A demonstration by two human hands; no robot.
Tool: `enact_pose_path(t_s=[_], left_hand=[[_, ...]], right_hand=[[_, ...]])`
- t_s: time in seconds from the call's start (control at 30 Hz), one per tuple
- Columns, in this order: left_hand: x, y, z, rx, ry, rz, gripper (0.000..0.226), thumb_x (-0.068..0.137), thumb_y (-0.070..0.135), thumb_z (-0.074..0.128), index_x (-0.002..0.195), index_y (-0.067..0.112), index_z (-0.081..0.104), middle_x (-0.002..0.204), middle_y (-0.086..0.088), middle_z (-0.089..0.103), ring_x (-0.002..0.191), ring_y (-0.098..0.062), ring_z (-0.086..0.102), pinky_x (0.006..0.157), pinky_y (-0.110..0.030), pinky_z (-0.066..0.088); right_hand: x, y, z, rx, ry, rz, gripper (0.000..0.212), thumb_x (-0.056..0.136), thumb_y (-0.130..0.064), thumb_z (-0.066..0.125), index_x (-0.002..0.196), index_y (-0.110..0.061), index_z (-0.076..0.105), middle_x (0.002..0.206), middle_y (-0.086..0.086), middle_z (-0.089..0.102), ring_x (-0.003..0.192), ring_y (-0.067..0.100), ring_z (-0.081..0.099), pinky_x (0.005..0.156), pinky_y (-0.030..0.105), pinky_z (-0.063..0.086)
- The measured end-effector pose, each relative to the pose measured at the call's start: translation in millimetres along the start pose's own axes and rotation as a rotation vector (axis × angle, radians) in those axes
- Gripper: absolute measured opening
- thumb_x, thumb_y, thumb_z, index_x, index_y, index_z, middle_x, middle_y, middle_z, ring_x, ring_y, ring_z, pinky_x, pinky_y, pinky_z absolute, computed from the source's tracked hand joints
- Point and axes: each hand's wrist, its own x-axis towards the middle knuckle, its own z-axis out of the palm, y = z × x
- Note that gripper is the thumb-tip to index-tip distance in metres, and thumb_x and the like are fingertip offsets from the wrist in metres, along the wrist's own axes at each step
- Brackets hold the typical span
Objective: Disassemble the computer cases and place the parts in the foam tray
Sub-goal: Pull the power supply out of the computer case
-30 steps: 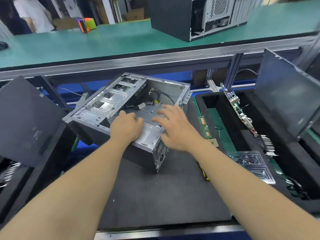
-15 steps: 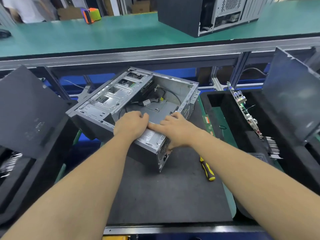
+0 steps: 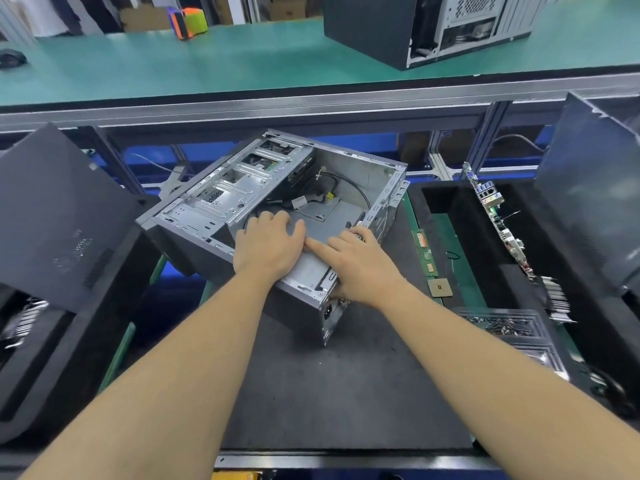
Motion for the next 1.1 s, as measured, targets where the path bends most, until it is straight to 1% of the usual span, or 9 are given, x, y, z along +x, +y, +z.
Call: enact_pose_path(t_s=[0.1,0.17,0.3,0.5,0.6,0.7,0.83,0.97,1.1], left_hand=[[0,-1,0,0.003,0.011,-0.008,0.051,0.101,0.055,0.028,0.126,0.023,0.059,0.132,-0.006,0.058,0.125,-0.031,0.048,0.107,-0.05,0.036],[0,-1,0,0.019,0.041,-0.003,0.051,0.1,0.054,0.029,0.125,0.023,0.061,0.132,-0.005,0.059,0.128,-0.028,0.047,0.111,-0.05,0.032],[-1,0,-1,0.009,0.025,0.008,0.053,0.1,0.055,0.029,0.127,0.022,0.061,0.132,-0.006,0.06,0.129,-0.029,0.047,0.111,-0.05,0.033],[-5,1,-3,0.087,-0.054,0.025,0.06,0.102,0.055,0.022,0.127,0.022,0.065,0.138,-0.008,0.058,0.136,-0.029,0.04,0.116,-0.049,0.028],[-11,3,-2,0.116,-0.083,0.032,0.063,0.104,0.053,0.018,0.127,0.021,0.068,0.139,-0.008,0.056,0.136,-0.031,0.037,0.117,-0.048,0.026],[-15,6,4,0.131,-0.082,0.039,0.061,0.103,0.054,0.02,0.122,0.023,0.069,0.135,-0.006,0.056,0.133,-0.03,0.037,0.115,-0.048,0.027],[-12,7,2,0.067,-0.098,0.013,0.055,0.102,0.049,0.023,0.12,0.024,0.069,0.131,-0.006,0.058,0.133,-0.029,0.037,0.114,-0.051,0.027],[-3,-3,-5,-0.048,-0.136,0.032,0.047,0.103,0.04,0.026,0.121,0.023,0.066,0.128,-0.006,0.062,0.128,-0.029,0.042,0.11,-0.048,0.03],[0,-19,-7,-0.081,0.055,0.085,0.039,0.103,0.041,0.035,0.109,0.019,0.066,0.115,-0.004,0.063,0.112,-0.028,0.053,0.098,-0.044,0.041]], right_hand=[[0,-8,6,0.006,0.083,0.056,0.077,0.082,-0.021,0.065,0.153,-0.025,0.035,0.099,0.001,0.058,0.103,0.027,0.054,0.11,0.041,0.028],[0,-9,5,0.014,0.088,0.07,0.075,0.081,-0.01,0.059,0.152,-0.024,0.038,0.099,0.003,0.057,0.102,0.029,0.053,0.111,0.041,0.028],[1,-3,-2,-0.055,-0.053,0.025,0.09,0.079,-0.033,0.072,0.155,-0.029,0.024,0.108,-0.002,0.055,0.11,0.024,0.049,0.111,0.04,0.025],[0,3,-15,0.015,-0.164,-0.024,0.093,0.077,-0.026,0.065,0.156,-0.032,0.017,0.107,-0.005,0.055,0.115,0.021,0.047,0.115,0.039,0.021],[4,11,-34,0.235,-0.306,0.025,0.089,0.075,-0.019,0.058,0.153,-0.043,0.023,0.097,-0.006,0.058,0.107,0.018,0.047,0.113,0.035,0.021],[13,23,-52,0.454,-0.457,0.097,0.074,0.083,-0.016,0.054,0.146,-0.051,0.038,0.092,-0.02,0.062,0.1,0.012,0.053,0.11,0.032,0.026],[24,24,-59,0.506,-0.541,0.138,0.059,0.087,-0.051,0.064,0.14,-0.054,0.04,0.129,-0.013,0.062,0.119,0.009,0.056,0.112,0.039,0.024],[31,13,-47,0.332,-0.432,0.139,0.074,0.074,-0.073,0.069,0.138,-0.047,0.043,0.132,-0.009,0.062,0.122,0.015,0.056,0.102,0.044,0.022],[31,12,-39,0.34,-0.378,0.203,0.075,0.068,-0.078,0.068,0.132,-0.042,0.054,0.126,-0.01,0.064,0.114,0.015,0.061,0.102,0.044,0.024]])
